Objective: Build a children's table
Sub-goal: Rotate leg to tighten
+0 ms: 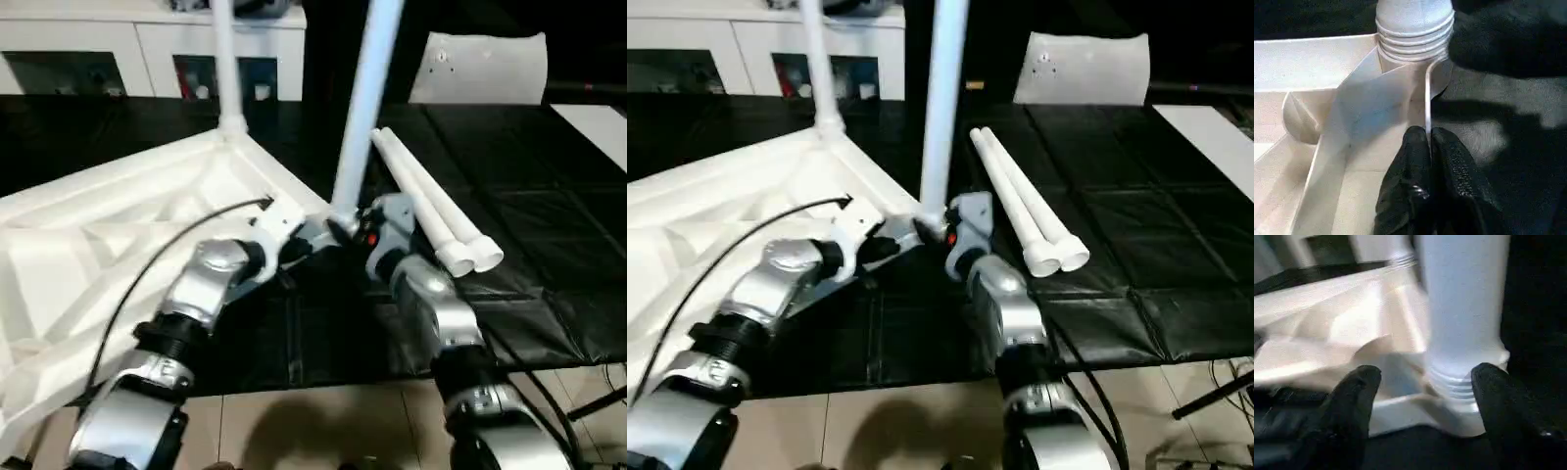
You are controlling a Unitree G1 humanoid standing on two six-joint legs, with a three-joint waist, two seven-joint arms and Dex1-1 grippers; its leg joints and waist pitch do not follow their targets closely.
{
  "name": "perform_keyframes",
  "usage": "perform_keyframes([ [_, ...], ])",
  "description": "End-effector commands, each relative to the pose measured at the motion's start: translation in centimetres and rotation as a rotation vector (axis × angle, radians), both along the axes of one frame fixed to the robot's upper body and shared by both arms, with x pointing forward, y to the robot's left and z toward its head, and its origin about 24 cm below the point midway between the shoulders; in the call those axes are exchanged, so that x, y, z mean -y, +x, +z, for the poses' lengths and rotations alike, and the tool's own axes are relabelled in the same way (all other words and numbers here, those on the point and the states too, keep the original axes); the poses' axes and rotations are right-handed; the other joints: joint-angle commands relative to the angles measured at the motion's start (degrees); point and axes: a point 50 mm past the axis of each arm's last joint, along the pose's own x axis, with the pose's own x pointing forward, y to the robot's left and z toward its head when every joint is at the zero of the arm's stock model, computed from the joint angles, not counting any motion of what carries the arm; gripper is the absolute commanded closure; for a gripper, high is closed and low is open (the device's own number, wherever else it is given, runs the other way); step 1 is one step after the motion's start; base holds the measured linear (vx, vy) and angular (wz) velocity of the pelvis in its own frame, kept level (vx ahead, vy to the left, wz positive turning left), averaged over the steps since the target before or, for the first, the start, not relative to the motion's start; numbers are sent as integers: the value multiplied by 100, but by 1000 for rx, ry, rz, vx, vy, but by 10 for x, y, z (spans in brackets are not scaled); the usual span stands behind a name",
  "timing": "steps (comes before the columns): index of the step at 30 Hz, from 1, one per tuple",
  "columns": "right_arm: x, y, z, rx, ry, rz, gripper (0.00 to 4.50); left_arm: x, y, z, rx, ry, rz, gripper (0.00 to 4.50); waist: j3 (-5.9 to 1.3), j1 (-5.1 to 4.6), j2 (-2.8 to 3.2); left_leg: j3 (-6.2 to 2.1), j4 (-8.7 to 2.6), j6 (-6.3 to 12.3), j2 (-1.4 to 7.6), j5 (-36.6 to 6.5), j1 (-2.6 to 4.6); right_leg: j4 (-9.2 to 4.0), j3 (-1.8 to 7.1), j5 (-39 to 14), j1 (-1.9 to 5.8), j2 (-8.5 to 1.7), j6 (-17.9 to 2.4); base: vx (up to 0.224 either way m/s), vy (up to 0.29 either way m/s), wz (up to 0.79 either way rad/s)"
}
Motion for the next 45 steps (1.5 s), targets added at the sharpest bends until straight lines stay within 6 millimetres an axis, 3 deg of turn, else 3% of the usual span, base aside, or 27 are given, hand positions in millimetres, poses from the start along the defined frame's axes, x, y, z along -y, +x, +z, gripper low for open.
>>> perform_keyframes([
  [1, 0, -1, 6, 32, 1, 54, 95, 11, -4, 9, 53, -60, -108, 450, -403, 42, 40, -62, -328, 556, 221, -517, 29, -336, 295, 85, 359, -386, -1496, 0, 0, 0],
  [6, 32, -9, 6, 80, -83, 173, 60, -9, -14, 1, 28, 9, -242, 450, -378, 88, 24, -55, -342, 508, 250, -664, 51, -355, 307, -178, 341, -399, -1491, 0, 0, 0],
  [8, 43, -12, 7, 89, -116, 225, 26, -16, -18, -1, 14, 40, -294, 450, -366, 131, 27, -46, -350, 442, 250, -822, 69, -376, 312, -397, 324, -397, -1444, 0, 0, 0],
  [10, 60, -15, 10, 99, -181, 300, 22, -26, -24, -3, -19, 61, -390, 450, -366, 177, 14, -49, -346, 420, 249, -881, 71, -389, 311, -526, 329, -405, -1375, 0, 0, 0],
  [12, 66, -17, 10, 97, -220, 347, 5, -29, -28, -4, -40, 67, -445, 450, -369, 185, 13, -46, -345, 404, 245, -793, 64, -367, 318, -453, 334, -403, -1374, 0, 0, 0],
  [18, 70, -23, 10, 87, -280, 487, 5, -33, -36, -6, -84, 91, -562, 450, -369, 184, -1, -42, -332, 474, 250, -757, 55, -351, 307, -390, 328, -407, -1460, 0, 0, 0],
  [21, 69, -26, 9, 81, -283, 554, 5, -33, -39, -6, -103, 105, -614, 450, -373, 228, -9, -36, -329, 460, 264, -757, 65, -342, 301, -429, 321, -400, -1464, 0, 0, 0],
  [27, 61, -30, 6, 65, -271, 682, 72, -32, -43, -5, -128, 116, -720, 450, -372, 326, -13, -25, -328, 446, 270, -763, 72, -330, 293, -451, 311, -406, -1462, 0, 0, 0],
  [30, 58, -29, 5, 61, -269, 694, 96, -31, -43, -4, -132, 119, -740, 450, -374, 333, -14, -35, -334, 367, 274, -810, 69, -331, 295, -554, 314, -416, -1434, 0, 0, 0],
  [36, 53, -30, 6, 64, -243, 741, 152, -30, -44, -4, -141, 130, -772, 450, -388, 338, -18, -36, -324, 408, 272, -649, 59, -302, 291, -347, 326, -410, -1452, 0, 0, 0],
  [45, 49, -33, 5, 74, -228, 775, 178, -32, -43, -5, -151, 134, -766, 450, -381, 344, -1, -37, -327, 355, 271, -780, 63, -328, 291, -558, 321, -413, -1423, 0, 0, 0],
])
